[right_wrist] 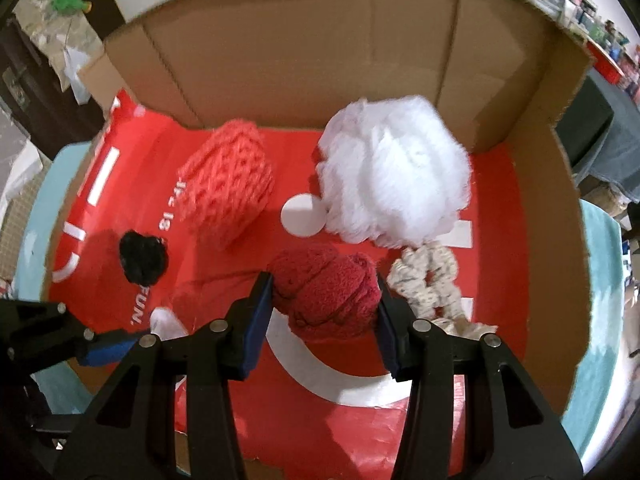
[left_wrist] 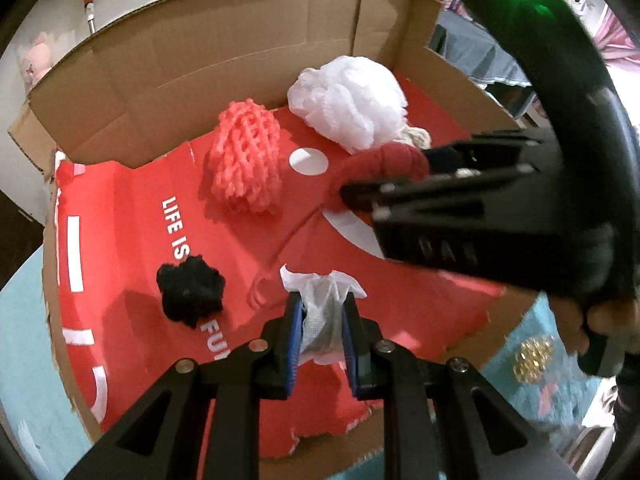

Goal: Organize soft objects
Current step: 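Open the left tool releasing the tissue while the right tool releases the red ball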

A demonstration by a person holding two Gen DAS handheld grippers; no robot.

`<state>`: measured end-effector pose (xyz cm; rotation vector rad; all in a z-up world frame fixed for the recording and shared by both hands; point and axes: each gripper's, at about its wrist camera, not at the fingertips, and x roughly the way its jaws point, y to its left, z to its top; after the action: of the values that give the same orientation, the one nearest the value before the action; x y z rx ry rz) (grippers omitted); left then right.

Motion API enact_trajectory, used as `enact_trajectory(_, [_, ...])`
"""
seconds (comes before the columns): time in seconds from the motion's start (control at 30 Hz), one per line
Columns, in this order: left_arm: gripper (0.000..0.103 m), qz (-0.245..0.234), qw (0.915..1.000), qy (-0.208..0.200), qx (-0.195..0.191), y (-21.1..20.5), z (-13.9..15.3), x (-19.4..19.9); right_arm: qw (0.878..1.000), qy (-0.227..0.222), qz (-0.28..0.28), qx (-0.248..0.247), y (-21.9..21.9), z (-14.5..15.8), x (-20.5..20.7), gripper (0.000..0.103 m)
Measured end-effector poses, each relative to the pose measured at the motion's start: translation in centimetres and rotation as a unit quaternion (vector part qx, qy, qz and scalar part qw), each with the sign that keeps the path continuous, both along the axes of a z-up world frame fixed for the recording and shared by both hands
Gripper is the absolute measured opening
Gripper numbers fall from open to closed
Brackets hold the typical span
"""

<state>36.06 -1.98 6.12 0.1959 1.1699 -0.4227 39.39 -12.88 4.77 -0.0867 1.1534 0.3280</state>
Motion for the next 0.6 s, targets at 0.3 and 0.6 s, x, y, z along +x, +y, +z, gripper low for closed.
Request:
enact_trajectory(0.3, [0.02,0.022,0.9996,0.009,0.015,0.3,-1.3,2.4,1.0,0.01,0.007,-0.01,-0.3,-0.4,0.3,0.047])
enact_trajectory(0.6, [0.02,0.039,0.9989,-0.009,0.024,0.0,-1.2,3.6,1.0,0.009,0.016,-0.014,-0.3,-0.8,1.3,0.048])
